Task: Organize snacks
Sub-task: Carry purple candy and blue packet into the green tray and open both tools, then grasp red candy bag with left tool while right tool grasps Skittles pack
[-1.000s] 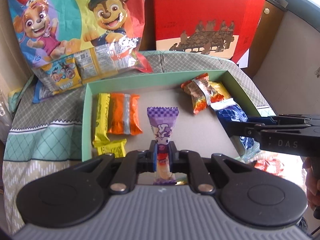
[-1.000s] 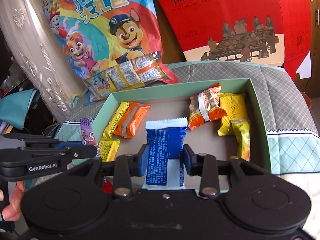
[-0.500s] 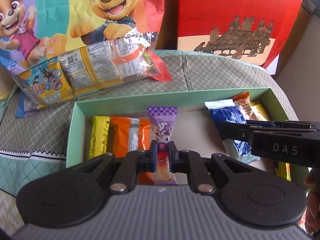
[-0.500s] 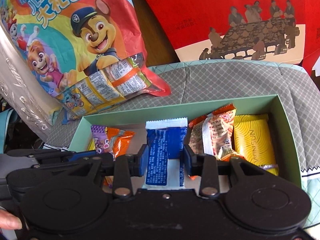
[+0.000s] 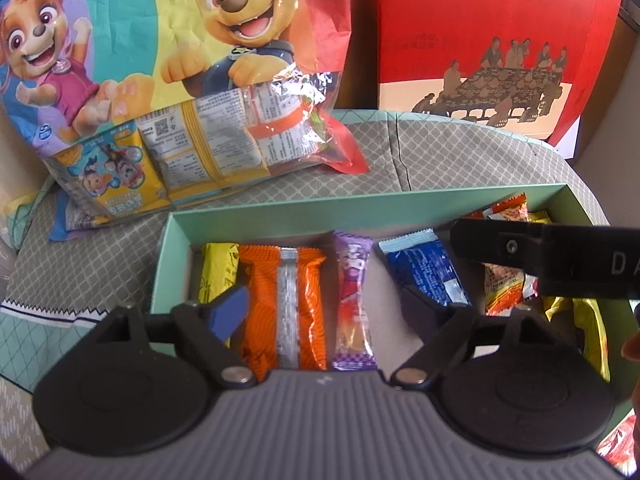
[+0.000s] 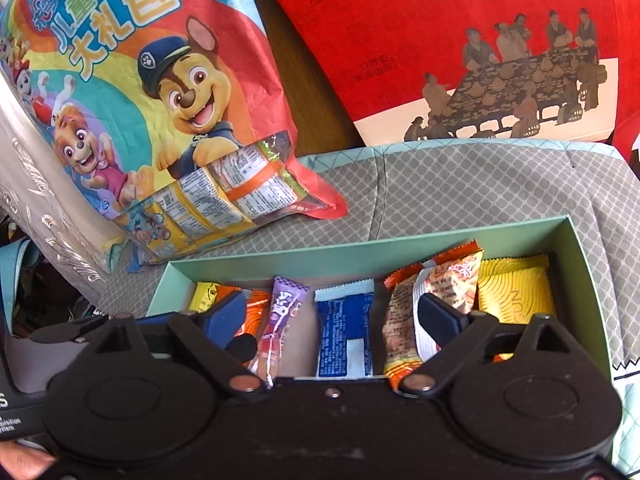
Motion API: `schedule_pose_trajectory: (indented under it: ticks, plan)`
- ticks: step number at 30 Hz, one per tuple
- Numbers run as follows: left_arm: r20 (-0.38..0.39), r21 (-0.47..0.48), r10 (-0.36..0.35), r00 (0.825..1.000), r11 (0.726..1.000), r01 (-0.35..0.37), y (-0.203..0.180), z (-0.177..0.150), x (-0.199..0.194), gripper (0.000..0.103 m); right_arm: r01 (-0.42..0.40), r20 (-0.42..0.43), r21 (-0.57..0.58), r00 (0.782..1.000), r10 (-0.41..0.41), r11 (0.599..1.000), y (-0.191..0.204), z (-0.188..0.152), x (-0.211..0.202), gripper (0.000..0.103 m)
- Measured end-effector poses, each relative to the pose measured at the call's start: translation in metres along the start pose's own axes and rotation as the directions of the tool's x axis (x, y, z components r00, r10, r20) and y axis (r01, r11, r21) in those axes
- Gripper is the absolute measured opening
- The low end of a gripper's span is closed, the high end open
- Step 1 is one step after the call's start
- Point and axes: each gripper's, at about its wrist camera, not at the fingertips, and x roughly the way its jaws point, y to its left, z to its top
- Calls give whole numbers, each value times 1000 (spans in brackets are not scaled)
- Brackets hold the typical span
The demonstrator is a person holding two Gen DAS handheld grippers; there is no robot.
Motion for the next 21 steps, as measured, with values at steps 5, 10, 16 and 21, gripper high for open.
schedule_pose_trajectory:
  ticks: [5,10,16,21]
  plan:
    - [5,-17,-3,1000,1000,3,3,-9,-17,98,14,7,-6,1000,-14,1000,3,-8,-16,103]
    - [16,-19,0,1000,1000,1,4,-21,-39,103,15,-7,-4,1000,-15,1000,7,-21,-37,103]
    - [18,-13,-26,1000,1000,26,4,-46,-70,103,7,-24,-7,1000,-7,1000,11,-49,-72,103]
    - [4,12,-28,1000,1000,28,5,-75,-91,103,0,-38,-10,999,0,1000,14,-76,-98,103]
